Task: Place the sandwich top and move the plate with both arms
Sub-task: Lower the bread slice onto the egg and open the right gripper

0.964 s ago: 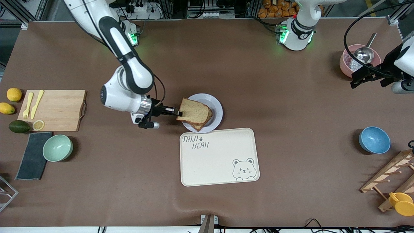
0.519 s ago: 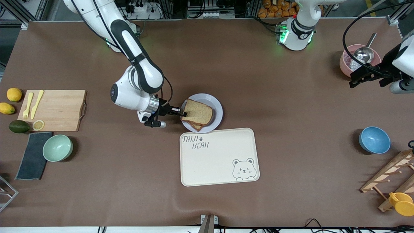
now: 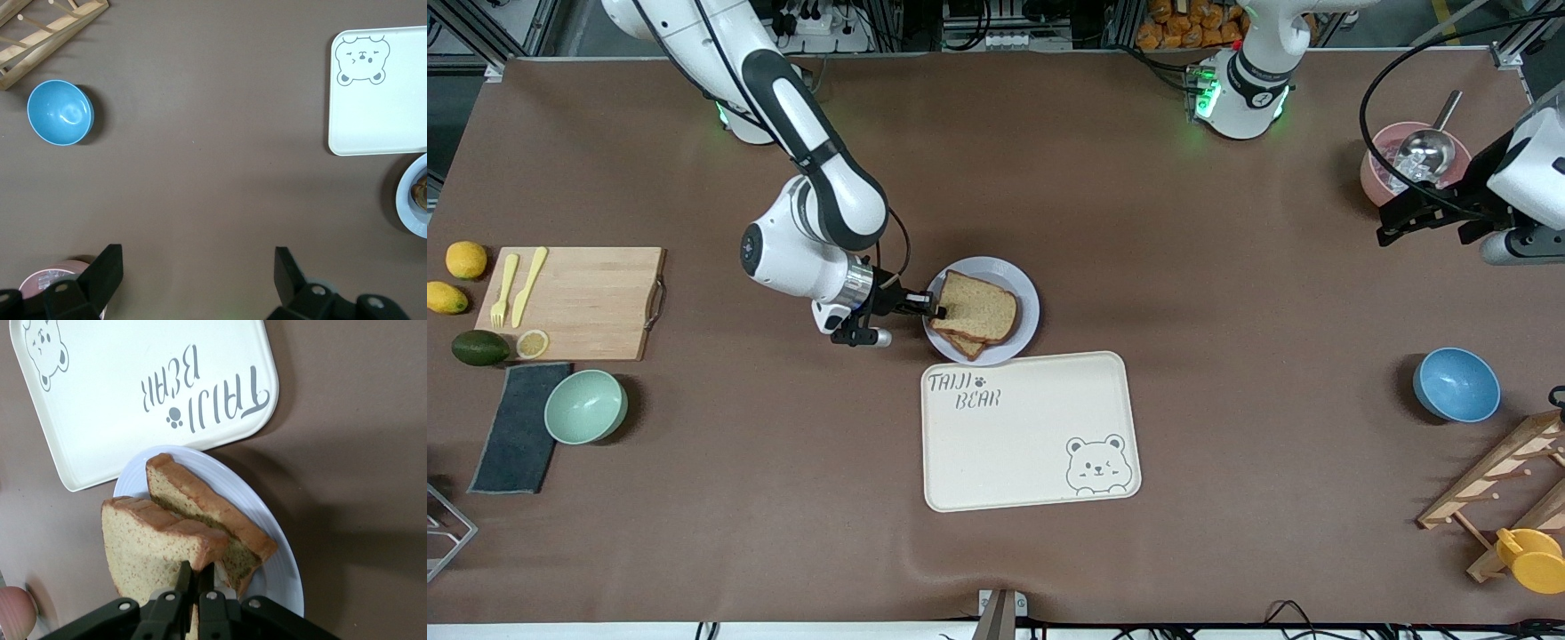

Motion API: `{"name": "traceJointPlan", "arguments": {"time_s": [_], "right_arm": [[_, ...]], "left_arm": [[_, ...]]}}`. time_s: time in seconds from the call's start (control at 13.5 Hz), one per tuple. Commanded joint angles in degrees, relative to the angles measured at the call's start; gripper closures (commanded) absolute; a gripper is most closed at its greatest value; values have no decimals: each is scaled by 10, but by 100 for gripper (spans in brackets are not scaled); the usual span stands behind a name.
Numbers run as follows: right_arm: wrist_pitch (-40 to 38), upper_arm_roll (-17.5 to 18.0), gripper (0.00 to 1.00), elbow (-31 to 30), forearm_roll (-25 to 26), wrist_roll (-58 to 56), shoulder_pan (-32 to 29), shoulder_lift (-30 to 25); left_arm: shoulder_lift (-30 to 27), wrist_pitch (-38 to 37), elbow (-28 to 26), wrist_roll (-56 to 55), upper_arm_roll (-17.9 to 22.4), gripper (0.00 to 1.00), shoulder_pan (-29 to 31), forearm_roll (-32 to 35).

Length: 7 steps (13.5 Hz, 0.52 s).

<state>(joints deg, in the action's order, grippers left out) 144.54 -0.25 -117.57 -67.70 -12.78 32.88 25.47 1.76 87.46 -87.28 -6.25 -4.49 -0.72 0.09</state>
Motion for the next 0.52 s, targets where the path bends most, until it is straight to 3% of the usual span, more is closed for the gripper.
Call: {"name": "traceJointPlan", "arguments": {"time_s": [0.0,0.3,0.37,0.45], "right_arm": [[6,-6,100,7,-18,4,11,5],[4,-7,100,8,-18,4,10,10],[5,-6,80,8,-18,5,10,12],[4,-6,68,8,-18,5,8,12]], "left_arm": [[1,-1,4,4,0,0,-1,-4],[5,-1,2,4,0,0,2,-4],[5,-1,2,4,0,0,3,-4],[5,-1,2,4,0,0,4,-4]]}}
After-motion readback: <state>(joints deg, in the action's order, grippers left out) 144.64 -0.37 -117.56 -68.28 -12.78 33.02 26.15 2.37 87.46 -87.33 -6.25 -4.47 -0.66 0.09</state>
